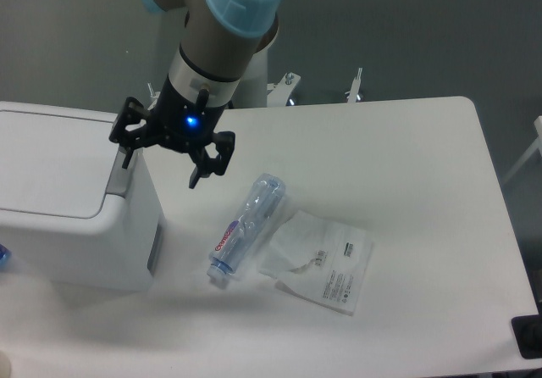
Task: Open the trash can
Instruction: 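Press down on the grey lid button with the gripper fingers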
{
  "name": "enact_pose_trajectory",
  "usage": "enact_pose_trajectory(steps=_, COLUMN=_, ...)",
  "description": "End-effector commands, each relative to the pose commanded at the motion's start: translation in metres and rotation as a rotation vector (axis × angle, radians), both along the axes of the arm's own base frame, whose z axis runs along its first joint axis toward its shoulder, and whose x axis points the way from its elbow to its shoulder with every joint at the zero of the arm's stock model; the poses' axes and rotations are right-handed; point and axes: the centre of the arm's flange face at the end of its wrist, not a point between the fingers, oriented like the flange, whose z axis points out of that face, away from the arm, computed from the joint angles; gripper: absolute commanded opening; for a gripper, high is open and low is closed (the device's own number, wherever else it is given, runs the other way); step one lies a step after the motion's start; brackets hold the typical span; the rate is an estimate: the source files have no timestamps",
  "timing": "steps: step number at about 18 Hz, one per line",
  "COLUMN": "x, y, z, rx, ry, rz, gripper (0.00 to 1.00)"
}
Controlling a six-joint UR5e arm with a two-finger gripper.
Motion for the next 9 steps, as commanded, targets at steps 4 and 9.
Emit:
enact_pose_trajectory(steps=4, x=-0.0008, y=0.0009, z=-0.0036, rx=-0.006, ry=-0.006, rz=0.001, gripper=1.0)
enact_pose_trajectory(steps=9, x=-0.0019, y=0.0018, z=-0.01, rx=-0.015, ry=-0.011, rz=0.0, gripper=1.0)
